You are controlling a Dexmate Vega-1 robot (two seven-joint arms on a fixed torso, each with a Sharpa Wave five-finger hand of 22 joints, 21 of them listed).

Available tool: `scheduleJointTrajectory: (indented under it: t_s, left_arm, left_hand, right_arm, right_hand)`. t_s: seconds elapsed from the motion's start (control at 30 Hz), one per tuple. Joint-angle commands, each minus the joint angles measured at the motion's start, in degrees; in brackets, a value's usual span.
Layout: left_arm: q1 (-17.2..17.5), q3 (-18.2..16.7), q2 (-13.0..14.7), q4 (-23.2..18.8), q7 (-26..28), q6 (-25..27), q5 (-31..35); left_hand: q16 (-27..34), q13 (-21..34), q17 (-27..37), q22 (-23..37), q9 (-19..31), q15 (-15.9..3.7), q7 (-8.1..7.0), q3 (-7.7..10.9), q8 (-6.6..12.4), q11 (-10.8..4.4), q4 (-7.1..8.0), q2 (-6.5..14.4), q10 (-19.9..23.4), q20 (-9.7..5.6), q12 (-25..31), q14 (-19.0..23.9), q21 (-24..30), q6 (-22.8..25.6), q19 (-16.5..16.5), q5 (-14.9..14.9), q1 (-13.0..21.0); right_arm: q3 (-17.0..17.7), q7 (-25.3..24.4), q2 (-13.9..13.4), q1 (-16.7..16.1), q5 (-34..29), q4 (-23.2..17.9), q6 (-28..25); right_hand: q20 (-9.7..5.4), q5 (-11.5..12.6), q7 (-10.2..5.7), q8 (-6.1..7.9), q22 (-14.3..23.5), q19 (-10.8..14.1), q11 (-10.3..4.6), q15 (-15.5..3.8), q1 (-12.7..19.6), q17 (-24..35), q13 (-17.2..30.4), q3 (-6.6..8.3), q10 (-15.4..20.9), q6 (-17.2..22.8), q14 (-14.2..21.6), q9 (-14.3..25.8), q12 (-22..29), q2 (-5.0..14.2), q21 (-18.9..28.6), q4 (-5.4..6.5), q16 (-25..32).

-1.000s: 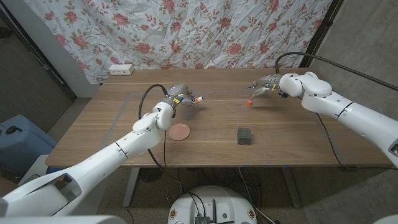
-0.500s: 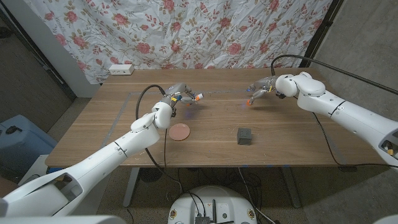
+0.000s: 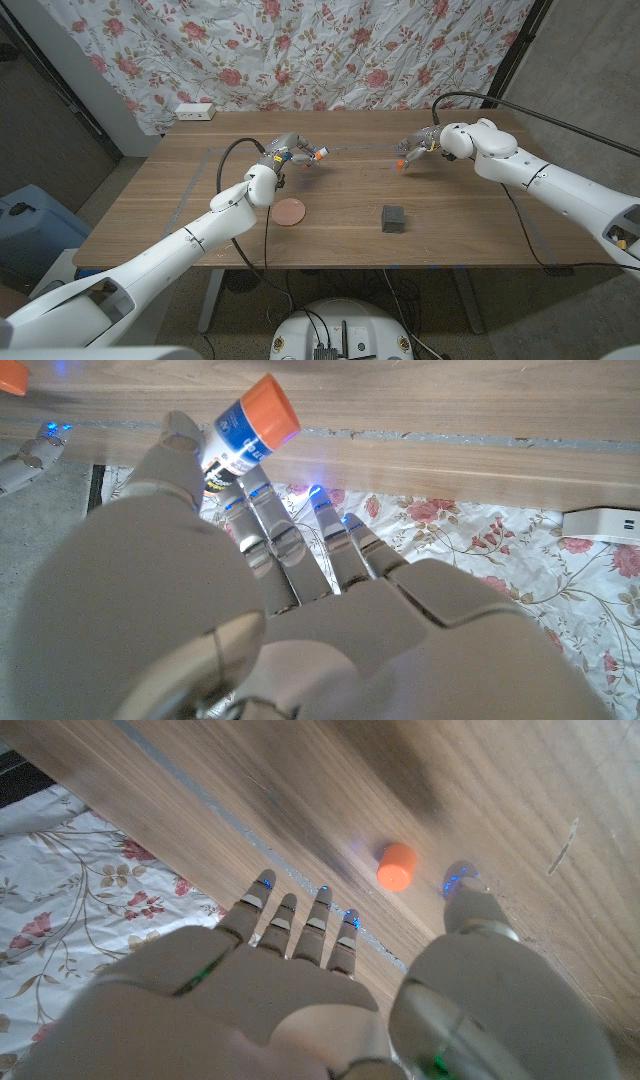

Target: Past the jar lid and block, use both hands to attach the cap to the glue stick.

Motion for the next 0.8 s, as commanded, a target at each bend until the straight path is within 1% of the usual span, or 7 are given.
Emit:
scheduleJointTrajectory:
  t_s: [0.03, 0.27, 0.4, 0.43, 0.6, 0.73, 0.8]
  left_arm:
    - [0.5, -0.3, -0.1, -0.1, 1.4, -0.8, -2.2]
    - [0.1, 0.1, 0.0, 0.4, 1.2, -1.9, -2.7]
    - [0.1, 0.1, -0.1, 0.4, 1.3, -1.7, -2.9]
    - [0.0, 0.2, 0.0, 0.5, 1.3, -2.0, -2.9]
    - [0.0, 0.4, 0.0, 0.3, 1.3, -1.6, -2.8]
    - [0.1, 0.4, 0.1, 0.2, 1.2, -1.7, -2.9]
    - [0.2, 0.5, 0.1, 0.2, 1.3, -1.7, -2.9]
  left_hand:
    - [0.0, 0.1, 0.2, 0.1, 0.6, -6.34, 2.10, 0.12, 0.30, -0.90, 0.34, 1.9, 0.6, -0.60, 0.3, -0.3, 0.4, 2.4, -0.3, 0.4, -1.2]
    - [0.0, 0.1, 0.2, 0.1, 0.7, -6.31, 2.18, 0.13, 0.31, -0.90, 0.34, 2.0, 0.5, -0.63, 0.3, -0.3, 0.4, 2.5, -0.4, 0.4, -1.2]
    - [0.0, 0.1, 0.2, 0.1, 0.7, -6.26, 2.19, 0.14, 0.29, -0.92, 0.32, 2.1, 0.5, -0.59, 0.3, -0.3, 0.4, 2.5, -0.4, 0.4, -1.2]
    - [0.0, 0.1, 0.2, 0.1, 0.7, -6.26, 2.19, 0.14, 0.29, -0.92, 0.32, 2.1, 0.5, -0.63, 0.3, -0.3, 0.4, 2.4, -0.4, 0.4, -1.2]
    - [0.0, 0.1, 0.2, 0.1, 0.7, -6.26, 2.23, 0.18, 0.23, -0.91, 0.31, 2.2, 0.5, -0.52, 0.3, -0.4, 0.4, 2.3, -0.5, 0.4, -1.2]
    - [0.0, 0.1, 0.2, 0.1, 0.7, -6.21, 2.25, 0.19, 0.24, -0.90, 0.31, 2.3, 0.5, -0.57, 0.4, -0.4, 0.5, 2.3, -0.5, 0.4, -1.2]
    - [0.0, 0.1, 0.2, 0.1, 0.7, -6.19, 2.32, 0.20, 0.24, -0.90, 0.31, 2.3, 0.5, -0.57, 0.4, -0.4, 0.5, 2.3, -0.5, 0.4, -1.2]
  right_arm:
    - [-0.7, -1.8, 0.4, -1.0, -1.8, 0.5, -0.9]
    - [-0.8, -3.6, 0.6, -1.7, -2.5, 0.7, -1.1]
    - [-0.8, -4.7, 0.6, -2.2, -3.0, 0.6, -1.5]
    - [-0.8, -4.9, 0.5, -2.2, -3.0, 0.7, -1.2]
    - [-0.7, -6.6, 0.6, -2.8, -3.3, 0.7, -1.4]
    - [-0.7, -8.0, 0.7, -3.1, -3.9, 0.7, -1.6]
    - [-0.6, -8.8, 0.8, -3.2, -4.0, 0.8, -1.6]
  right_hand:
    - [-0.20, 0.3, -0.39, 0.60, 0.1, 1.0, 0.01, -0.60, 1.5, 0.0, 0.3, 0.66, 1.2, 1.3, 1.1, 0.2, 0.4, 0.04, 0.4, 0.15, 0.5]
    - [-0.63, 0.3, -1.07, 1.20, 0.1, 1.7, -0.82, -1.49, 2.6, 0.1, 0.3, 0.64, 2.9, 3.3, 2.5, 0.2, 0.7, 0.05, 0.4, 0.37, 0.9]
    - [-0.80, 0.3, -1.46, 1.44, 0.1, 2.1, -0.87, -1.88, 2.9, 0.1, 0.3, 0.50, 4.0, 4.1, 3.4, 0.2, 0.8, -0.03, 0.4, 0.52, 1.2]
    - [-0.81, 0.4, -1.48, 1.44, 0.1, 2.1, -1.30, -2.15, 2.9, 0.1, 0.3, 0.39, 4.6, 4.3, 3.6, 0.2, 1.0, -0.15, 0.3, 0.58, 1.3]
    - [-1.17, 0.6, -1.60, 1.79, 0.1, 2.8, -2.18, -2.78, 3.3, 0.1, 0.3, 0.22, 6.1, 5.6, 4.6, 0.2, 1.2, -0.12, 0.4, 0.70, 1.6]
    - [-1.69, 1.0, -1.62, 2.40, 0.1, 3.9, -2.98, -3.64, 3.9, 0.1, 0.3, -0.01, 8.1, 7.6, 6.1, 0.3, 1.4, -0.03, 0.5, 0.82, 2.1]
    - [-1.93, 1.4, -1.69, 2.79, 0.1, 4.4, -3.62, -4.27, 4.3, 0.1, 0.2, -0.15, 9.3, 8.8, 7.0, 0.4, 1.5, 0.03, 0.5, 0.83, 2.4]
